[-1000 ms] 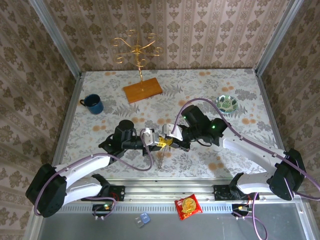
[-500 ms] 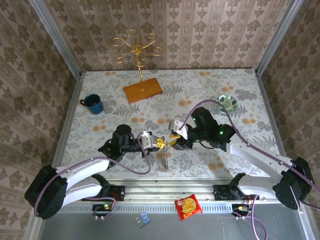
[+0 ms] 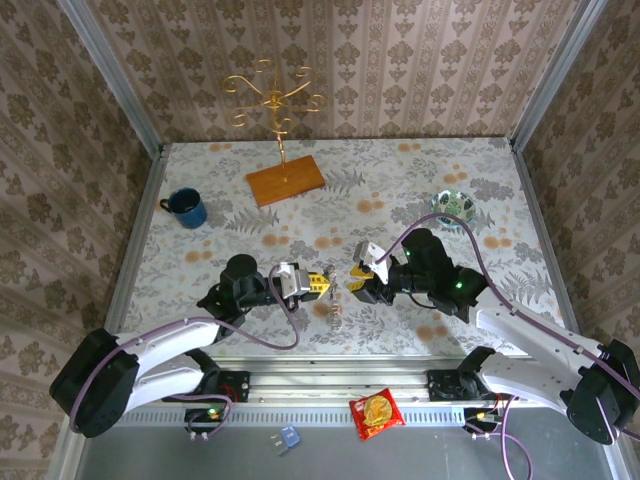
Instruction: Put the keys on the keyring
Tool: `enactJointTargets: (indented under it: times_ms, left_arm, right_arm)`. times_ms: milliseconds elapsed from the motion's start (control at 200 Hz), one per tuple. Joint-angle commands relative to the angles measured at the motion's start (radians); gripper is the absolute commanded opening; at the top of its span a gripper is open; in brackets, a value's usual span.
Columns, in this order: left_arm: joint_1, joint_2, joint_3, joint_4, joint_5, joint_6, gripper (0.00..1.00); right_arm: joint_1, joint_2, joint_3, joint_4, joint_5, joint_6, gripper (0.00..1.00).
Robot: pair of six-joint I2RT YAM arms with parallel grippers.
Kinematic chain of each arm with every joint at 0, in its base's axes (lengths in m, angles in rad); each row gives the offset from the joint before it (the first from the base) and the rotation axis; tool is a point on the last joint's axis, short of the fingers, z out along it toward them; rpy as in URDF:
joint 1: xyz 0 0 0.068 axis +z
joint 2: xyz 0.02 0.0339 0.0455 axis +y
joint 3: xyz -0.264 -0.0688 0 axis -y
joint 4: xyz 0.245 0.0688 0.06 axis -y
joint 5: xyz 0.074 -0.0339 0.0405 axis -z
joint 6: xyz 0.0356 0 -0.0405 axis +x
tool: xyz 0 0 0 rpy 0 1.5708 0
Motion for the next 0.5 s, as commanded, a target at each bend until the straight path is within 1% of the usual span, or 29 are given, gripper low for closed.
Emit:
enactJointTargets:
  times_ms: [0, 190, 315, 495]
  left_arm:
    - [0.008, 0.004, -0.007, 0.077, 0.014, -0.024, 0.0]
    - [0.008, 0.011, -0.008, 0.086, 0.018, -0.026, 0.0]
    - [0.008, 0.019, -0.006, 0.093, 0.022, -0.026, 0.0]
    - [0.008, 0.022, -0.003, 0.093, 0.026, -0.025, 0.0]
  right_arm:
    - [-0.004, 0.011, 0.03, -0.021, -0.017, 0.002, 0.37]
    - [0.002, 0.076, 0.089, -0.026, -0.09, 0.005, 0.37]
    - [0.017, 0.118, 0.108, 0.002, -0.11, 0.013, 0.37]
    - [0.022, 0.153, 0.117, 0.004, -0.12, 0.013, 0.31]
